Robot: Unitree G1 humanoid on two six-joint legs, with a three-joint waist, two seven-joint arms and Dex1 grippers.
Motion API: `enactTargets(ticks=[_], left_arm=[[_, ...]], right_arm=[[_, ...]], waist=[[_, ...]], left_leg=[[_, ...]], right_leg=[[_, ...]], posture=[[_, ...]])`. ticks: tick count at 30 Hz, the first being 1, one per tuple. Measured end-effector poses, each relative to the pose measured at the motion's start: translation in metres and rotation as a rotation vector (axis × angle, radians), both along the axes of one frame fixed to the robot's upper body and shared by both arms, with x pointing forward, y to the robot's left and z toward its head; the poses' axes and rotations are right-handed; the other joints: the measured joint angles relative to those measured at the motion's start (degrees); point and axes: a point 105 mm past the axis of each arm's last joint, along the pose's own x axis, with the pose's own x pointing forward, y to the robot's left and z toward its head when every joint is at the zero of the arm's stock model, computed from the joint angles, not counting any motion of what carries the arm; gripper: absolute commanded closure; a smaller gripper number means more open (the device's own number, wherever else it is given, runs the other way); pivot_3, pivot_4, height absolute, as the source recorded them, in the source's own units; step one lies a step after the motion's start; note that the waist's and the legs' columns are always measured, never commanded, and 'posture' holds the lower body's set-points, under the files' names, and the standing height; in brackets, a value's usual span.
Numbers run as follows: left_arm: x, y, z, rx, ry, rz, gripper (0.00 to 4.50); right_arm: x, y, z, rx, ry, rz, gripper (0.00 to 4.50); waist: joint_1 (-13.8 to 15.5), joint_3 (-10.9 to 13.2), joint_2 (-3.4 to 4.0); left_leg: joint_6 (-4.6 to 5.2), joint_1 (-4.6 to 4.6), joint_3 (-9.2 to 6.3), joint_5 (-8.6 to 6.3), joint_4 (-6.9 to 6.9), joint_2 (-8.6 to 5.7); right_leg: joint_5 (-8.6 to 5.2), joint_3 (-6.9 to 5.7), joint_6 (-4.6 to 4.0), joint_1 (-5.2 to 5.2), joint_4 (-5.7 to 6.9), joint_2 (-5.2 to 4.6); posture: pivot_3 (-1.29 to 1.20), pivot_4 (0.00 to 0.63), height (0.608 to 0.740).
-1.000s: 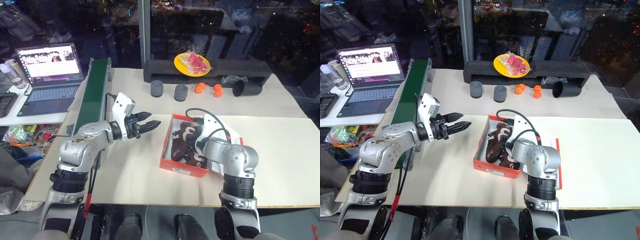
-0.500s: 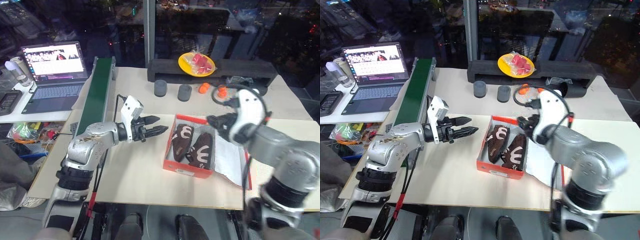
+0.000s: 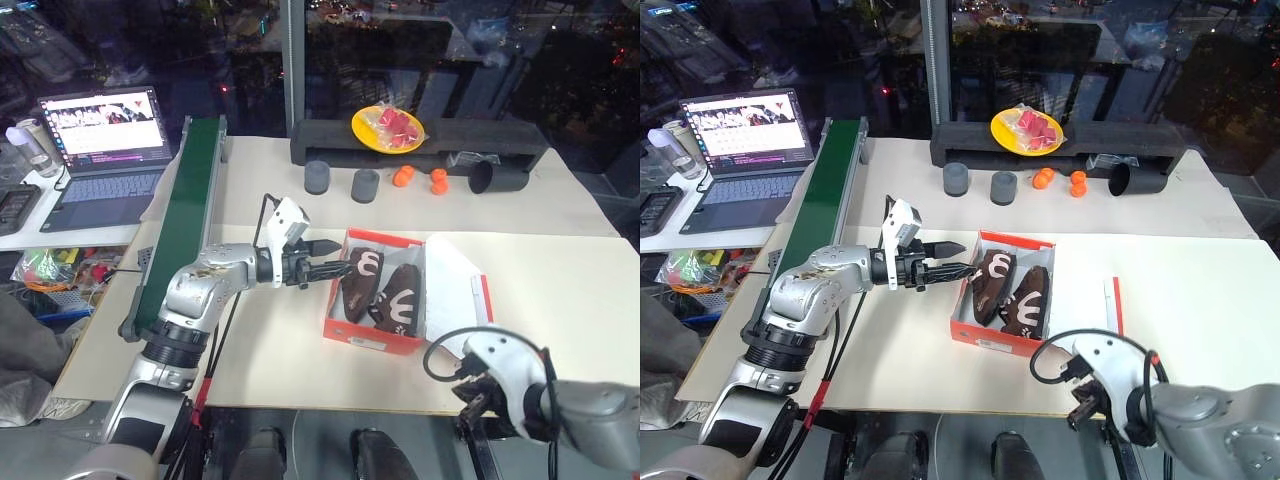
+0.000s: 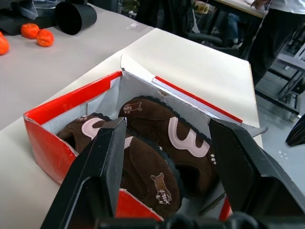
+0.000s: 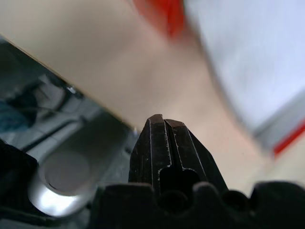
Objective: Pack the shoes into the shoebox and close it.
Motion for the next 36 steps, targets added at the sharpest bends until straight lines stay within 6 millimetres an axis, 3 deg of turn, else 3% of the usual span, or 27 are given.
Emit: enactTargets(ticks=[4, 7, 11, 17, 25, 36], left_arm=[[-0.001, -0.005, -0.002, -0.002, 0.004, -0.019, 1.58], [0.0, -0.004, -0.002, 0.003, 0.004, -0.016, 1.58], [0.0, -0.003, -0.002, 0.008, 0.003, -0.013, 1.58], [0.001, -0.002, -0.002, 0.01, 0.006, -0.008, 1.58], [0.002, 0.001, -0.002, 0.011, 0.014, 0.007, 1.58], [0.003, 0.003, 0.0, 0.021, 0.008, 0.013, 1.58]], right_arm=[[0.008, -0.017, -0.041, -0.03, 0.034, -0.272, 4.46], [0.011, -0.031, -0.052, -0.081, 0.025, -0.398, 4.46], [0.026, -0.03, -0.056, 0.024, -0.046, -0.595, 4.46], [0.06, -0.022, -0.054, 0.377, -0.13, -0.953, 4.46], [0.082, -0.019, -0.051, 0.503, -0.13, -1.116, 4.46], [0.111, -0.051, -0.054, 0.691, -0.236, -1.463, 4.46]], waist=[[0.1, 0.0, 0.1], [0.1, -0.1, 0.12], [-0.4, -0.4, -0.37], [-0.8, -0.4, -0.39], [-0.8, -0.5, -0.3], [-0.7, -0.5, -0.26]], left_leg=[[0.0, -0.01, 0.14, 0.0, 0.01, -0.02], [0.0, 0.02, 0.14, 0.0, 0.0, 0.01], [0.0, 0.08, 0.07, 0.0, -0.01, 0.15], [0.16, 0.11, 0.17, 0.1, 0.03, 0.15], [0.16, 0.04, 0.13, 0.1, -0.1, 0.08], [0.16, 0.08, 0.12, 0.11, -0.09, 0.04]], right_leg=[[0.0, 0.14, 0.0, -0.1, 0.02, -0.03], [-0.01, 0.13, 0.01, -0.08, 0.03, 0.0], [0.01, 0.08, 0.0, 0.0, -0.01, 0.14], [0.08, 0.11, 0.07, -0.03, -0.02, 0.06], [0.11, 0.1, -0.05, -0.09, 0.04, 0.05], [0.11, 0.08, -0.03, -0.01, 0.01, 0.01]], posture=[[0.0, 0.15, 0.74], [0.0, 0.15, 0.74], [0.0, 0.15, 0.74], [0.0, 0.15, 0.74], [0.0, 0.15, 0.74], [0.0, 0.15, 0.74]])
